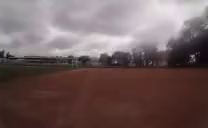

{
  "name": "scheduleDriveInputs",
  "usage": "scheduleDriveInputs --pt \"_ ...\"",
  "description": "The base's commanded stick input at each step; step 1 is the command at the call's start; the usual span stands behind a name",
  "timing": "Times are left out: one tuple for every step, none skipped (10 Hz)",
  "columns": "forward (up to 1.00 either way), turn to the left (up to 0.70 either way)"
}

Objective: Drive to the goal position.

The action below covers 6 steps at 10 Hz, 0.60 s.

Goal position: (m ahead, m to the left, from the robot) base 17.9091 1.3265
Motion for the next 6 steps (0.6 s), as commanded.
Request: scheduleDriveInputs --pt "0.7 0.0" --pt "0.7 0.0" --pt "0.7 0.0" --pt "0.7 0.0" --pt "0.7 0.0" --pt "0.7 0.0"
